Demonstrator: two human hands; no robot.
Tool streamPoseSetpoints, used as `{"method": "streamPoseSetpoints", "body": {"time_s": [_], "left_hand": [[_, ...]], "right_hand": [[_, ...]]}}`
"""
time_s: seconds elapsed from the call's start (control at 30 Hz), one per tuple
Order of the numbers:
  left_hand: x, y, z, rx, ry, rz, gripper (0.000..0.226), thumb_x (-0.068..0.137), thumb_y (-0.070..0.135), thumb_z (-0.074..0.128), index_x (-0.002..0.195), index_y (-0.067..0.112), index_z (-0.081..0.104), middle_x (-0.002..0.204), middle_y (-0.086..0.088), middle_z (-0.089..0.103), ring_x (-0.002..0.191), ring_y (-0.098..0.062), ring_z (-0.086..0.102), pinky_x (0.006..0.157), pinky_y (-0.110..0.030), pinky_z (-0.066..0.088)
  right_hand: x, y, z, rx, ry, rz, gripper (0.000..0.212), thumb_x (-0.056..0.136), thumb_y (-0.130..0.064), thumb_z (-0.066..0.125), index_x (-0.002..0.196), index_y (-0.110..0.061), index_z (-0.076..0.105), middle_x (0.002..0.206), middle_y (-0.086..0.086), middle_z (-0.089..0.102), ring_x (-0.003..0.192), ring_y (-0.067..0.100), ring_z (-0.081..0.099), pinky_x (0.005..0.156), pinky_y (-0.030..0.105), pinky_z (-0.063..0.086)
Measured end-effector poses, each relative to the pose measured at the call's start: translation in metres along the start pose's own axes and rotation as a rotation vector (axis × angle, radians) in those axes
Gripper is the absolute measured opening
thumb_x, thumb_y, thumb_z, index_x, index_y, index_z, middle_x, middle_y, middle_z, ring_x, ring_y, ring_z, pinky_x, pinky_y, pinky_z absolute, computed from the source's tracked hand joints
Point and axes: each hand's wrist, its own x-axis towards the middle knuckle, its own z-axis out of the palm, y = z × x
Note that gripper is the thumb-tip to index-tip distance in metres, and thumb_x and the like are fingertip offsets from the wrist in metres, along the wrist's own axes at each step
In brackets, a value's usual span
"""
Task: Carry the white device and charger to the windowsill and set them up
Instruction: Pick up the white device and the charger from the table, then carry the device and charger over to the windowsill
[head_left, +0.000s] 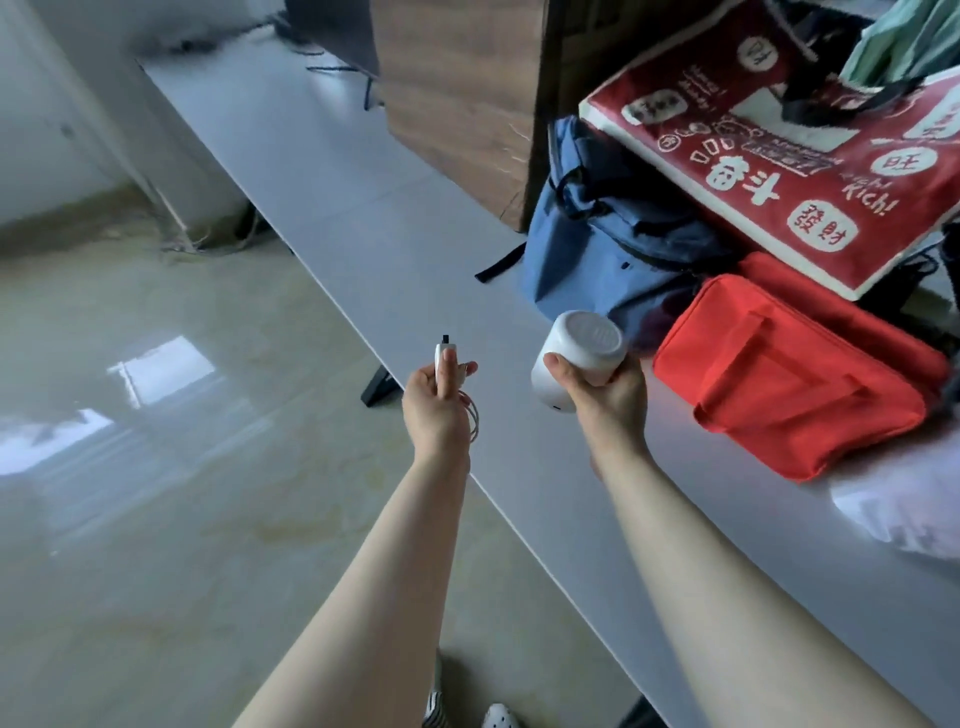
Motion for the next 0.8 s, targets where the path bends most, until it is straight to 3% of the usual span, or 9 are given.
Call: {"method": "streamPoseSetpoints", "body": {"time_s": [0.07, 0.17, 0.27, 0.37, 0.43, 0.57, 0.8], "left_hand": [[0.010, 0.008, -0.021, -0.038, 0.027, 0.005, 0.046, 0.091, 0.050, 0.050, 0.099, 0.007, 0.062, 0.092, 0.008, 0.073, 0.076, -0.012, 0.055, 0.083, -0.034, 0.045], [0.025, 0.019, -0.051, -0.073, 0.069, -0.002, 0.034, 0.092, 0.045, 0.052, 0.094, 0.012, 0.063, 0.098, -0.001, 0.073, 0.080, -0.010, 0.062, 0.077, -0.023, 0.045], [0.041, 0.036, -0.079, -0.128, 0.139, 0.000, 0.030, 0.095, 0.037, 0.051, 0.091, 0.010, 0.063, 0.086, -0.004, 0.070, 0.046, 0.002, 0.051, 0.047, -0.012, 0.041], [0.055, 0.053, -0.101, -0.172, 0.170, -0.003, 0.029, 0.097, 0.032, 0.049, 0.084, 0.008, 0.059, 0.069, -0.002, 0.061, 0.026, -0.001, 0.036, 0.034, -0.013, 0.030], [0.067, 0.061, -0.116, -0.182, 0.182, -0.004, 0.031, 0.097, 0.033, 0.048, 0.085, 0.007, 0.058, 0.068, -0.002, 0.059, 0.025, -0.002, 0.033, 0.032, -0.014, 0.027], [0.096, 0.068, -0.147, -0.218, 0.194, -0.036, 0.034, 0.097, 0.035, 0.048, 0.102, 0.003, 0.057, 0.087, -0.002, 0.066, 0.026, 0.000, 0.037, 0.030, -0.012, 0.030], [0.154, 0.089, -0.203, -0.230, 0.221, -0.043, 0.032, 0.096, 0.034, 0.050, 0.105, 0.005, 0.057, 0.084, 0.000, 0.067, 0.031, 0.006, 0.046, 0.033, -0.003, 0.031]], "right_hand": [[-0.001, -0.008, 0.024, 0.006, -0.060, -0.009, 0.078, 0.050, -0.054, 0.080, 0.116, -0.018, 0.059, 0.113, -0.002, 0.068, 0.104, 0.015, 0.064, 0.095, 0.038, 0.051], [-0.003, -0.021, 0.056, 0.005, -0.133, -0.010, 0.069, 0.054, -0.046, 0.084, 0.112, -0.021, 0.056, 0.111, -0.003, 0.066, 0.100, 0.015, 0.062, 0.094, 0.038, 0.051], [-0.004, -0.034, 0.089, 0.012, -0.188, -0.026, 0.064, 0.059, -0.037, 0.086, 0.114, -0.022, 0.056, 0.112, -0.003, 0.065, 0.101, 0.015, 0.061, 0.094, 0.037, 0.050], [-0.005, -0.044, 0.122, 0.004, -0.230, -0.042, 0.064, 0.060, -0.037, 0.087, 0.114, -0.021, 0.055, 0.112, -0.004, 0.064, 0.102, 0.016, 0.061, 0.091, 0.034, 0.050], [-0.005, -0.047, 0.144, -0.008, -0.250, -0.050, 0.070, 0.060, -0.037, 0.087, 0.119, -0.020, 0.055, 0.115, -0.003, 0.064, 0.104, 0.017, 0.061, 0.091, 0.033, 0.050], [-0.006, -0.052, 0.188, -0.043, -0.264, -0.058, 0.064, 0.061, -0.034, 0.087, 0.116, -0.020, 0.056, 0.110, -0.005, 0.062, 0.102, 0.017, 0.061, 0.091, 0.034, 0.050], [-0.005, -0.069, 0.277, -0.055, -0.295, -0.063, 0.063, 0.062, -0.034, 0.087, 0.115, -0.018, 0.056, 0.110, -0.005, 0.062, 0.100, 0.015, 0.060, 0.086, 0.029, 0.049]]}}
